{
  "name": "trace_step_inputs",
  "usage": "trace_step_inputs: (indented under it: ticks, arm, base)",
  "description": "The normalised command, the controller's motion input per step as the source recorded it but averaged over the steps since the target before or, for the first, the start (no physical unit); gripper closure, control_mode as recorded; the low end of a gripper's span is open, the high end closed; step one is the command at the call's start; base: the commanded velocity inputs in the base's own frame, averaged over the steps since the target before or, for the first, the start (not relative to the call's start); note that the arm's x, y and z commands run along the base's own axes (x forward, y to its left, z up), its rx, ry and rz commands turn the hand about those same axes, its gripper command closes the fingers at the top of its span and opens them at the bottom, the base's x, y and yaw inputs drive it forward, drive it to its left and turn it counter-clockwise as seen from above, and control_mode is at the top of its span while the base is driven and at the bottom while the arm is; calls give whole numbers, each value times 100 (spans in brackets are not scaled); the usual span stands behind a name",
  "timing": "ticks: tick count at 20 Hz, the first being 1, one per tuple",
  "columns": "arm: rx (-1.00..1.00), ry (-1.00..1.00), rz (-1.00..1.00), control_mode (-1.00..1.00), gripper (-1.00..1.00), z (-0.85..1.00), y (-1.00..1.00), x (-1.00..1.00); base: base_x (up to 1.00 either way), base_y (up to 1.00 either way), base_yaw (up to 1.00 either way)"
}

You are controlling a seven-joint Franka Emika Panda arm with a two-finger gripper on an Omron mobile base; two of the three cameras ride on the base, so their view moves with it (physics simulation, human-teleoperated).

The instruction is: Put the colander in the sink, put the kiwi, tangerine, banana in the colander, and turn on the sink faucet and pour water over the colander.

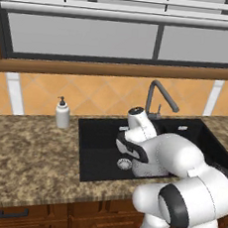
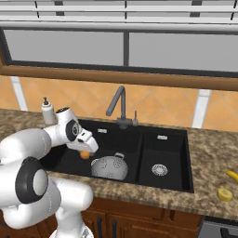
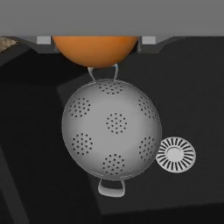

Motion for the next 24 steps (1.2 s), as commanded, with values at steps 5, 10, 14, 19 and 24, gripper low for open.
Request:
trace_step_inputs:
  ticks: [5, 10, 14, 19, 24]
  arm:
    - [-1, -5, 10, -100, 100, -29, -36, -12]
    - [1, 3, 10, -100, 100, -35, -40, 2]
    - [0, 2, 12, -100, 100, -32, -24, 15]
    - [0, 0, 14, -100, 100, -22, -2, 26]
    - [0, 0, 13, -100, 100, -34, -4, 7]
  base:
    - [0, 0, 0]
    - [0, 0, 0]
    - [0, 0, 0]
    - [0, 0, 0]
    - [0, 0, 0]
